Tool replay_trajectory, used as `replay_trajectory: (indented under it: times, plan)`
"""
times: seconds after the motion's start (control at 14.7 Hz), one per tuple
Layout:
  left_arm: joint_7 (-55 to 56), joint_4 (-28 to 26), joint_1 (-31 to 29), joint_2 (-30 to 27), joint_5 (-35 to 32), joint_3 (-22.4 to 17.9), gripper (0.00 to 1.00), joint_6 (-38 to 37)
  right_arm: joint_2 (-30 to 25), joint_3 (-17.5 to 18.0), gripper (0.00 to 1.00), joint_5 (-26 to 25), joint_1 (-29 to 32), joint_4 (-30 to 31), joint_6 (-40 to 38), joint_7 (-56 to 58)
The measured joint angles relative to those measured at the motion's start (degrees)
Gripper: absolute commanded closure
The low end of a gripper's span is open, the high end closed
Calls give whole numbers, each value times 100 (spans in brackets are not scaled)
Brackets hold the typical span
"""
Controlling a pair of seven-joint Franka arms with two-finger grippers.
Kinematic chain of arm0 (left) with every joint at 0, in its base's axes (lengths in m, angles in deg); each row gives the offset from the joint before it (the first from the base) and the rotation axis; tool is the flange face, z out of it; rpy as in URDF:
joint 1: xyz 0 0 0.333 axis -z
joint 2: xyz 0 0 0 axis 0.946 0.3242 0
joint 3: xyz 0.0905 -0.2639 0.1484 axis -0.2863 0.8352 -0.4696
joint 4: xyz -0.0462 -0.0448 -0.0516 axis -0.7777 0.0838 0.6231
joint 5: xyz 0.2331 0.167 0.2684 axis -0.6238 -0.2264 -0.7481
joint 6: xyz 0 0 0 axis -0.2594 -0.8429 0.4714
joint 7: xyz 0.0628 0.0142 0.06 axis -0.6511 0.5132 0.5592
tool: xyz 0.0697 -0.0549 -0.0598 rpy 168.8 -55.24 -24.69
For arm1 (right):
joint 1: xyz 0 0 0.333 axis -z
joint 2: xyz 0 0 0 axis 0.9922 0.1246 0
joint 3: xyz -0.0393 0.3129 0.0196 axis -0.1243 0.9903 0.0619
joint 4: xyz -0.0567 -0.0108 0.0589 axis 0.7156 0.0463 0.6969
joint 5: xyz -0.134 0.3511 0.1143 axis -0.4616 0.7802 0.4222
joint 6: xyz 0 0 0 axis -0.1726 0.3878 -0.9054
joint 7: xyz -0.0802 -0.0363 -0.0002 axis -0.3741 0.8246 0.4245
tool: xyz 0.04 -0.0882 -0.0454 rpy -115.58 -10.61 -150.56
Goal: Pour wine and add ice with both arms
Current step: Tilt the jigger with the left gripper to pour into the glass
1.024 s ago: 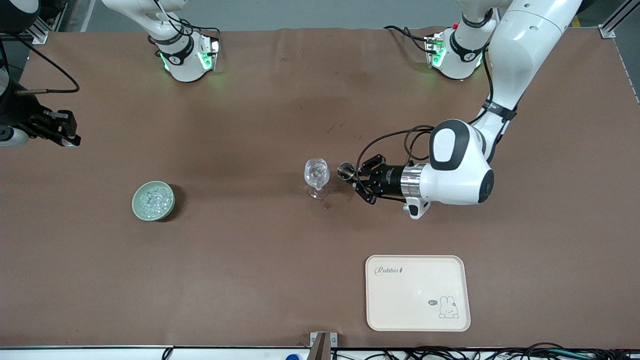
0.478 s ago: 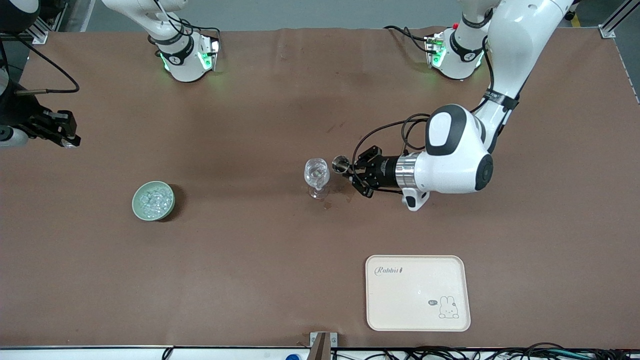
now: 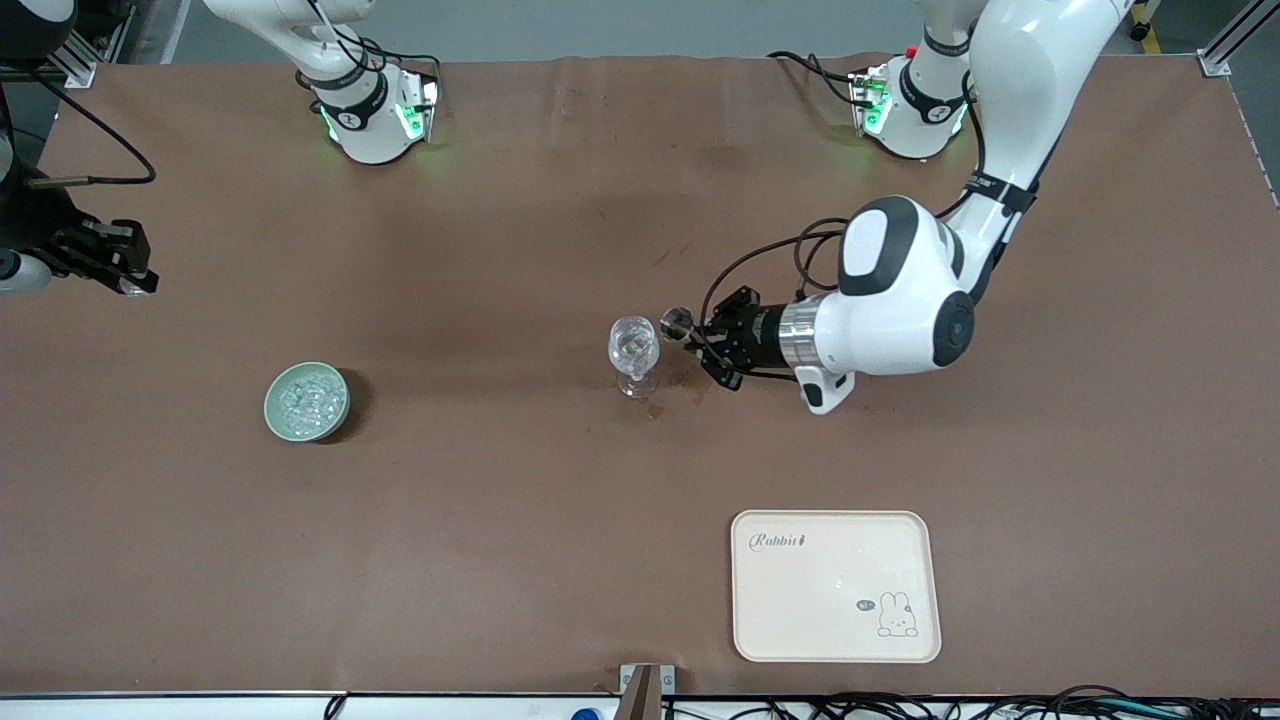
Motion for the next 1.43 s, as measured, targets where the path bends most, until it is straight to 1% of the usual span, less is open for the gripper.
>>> replay_trajectory:
  times: [0.14, 0.34, 0.68, 1.02, 1.43]
  plan:
    - [301, -10, 144, 2, -347, -1, 100, 128, 0, 0, 96, 1, 0, -7, 0, 0]
    - [579, -10, 238, 1, -605, -1, 100, 168, 0, 0, 96, 2, 0, -9, 0, 0]
    - [1328, 96, 439, 56, -1267, -2, 100, 200, 0, 0, 96, 3, 0, -15, 0, 0]
    - [1703, 226, 590, 215, -1642, -11, 100, 208, 0, 0, 96, 4, 0, -18, 0, 0]
    - [2277, 320, 672, 237, -2171, -12, 100, 209, 0, 0, 96, 4, 0, -20, 0, 0]
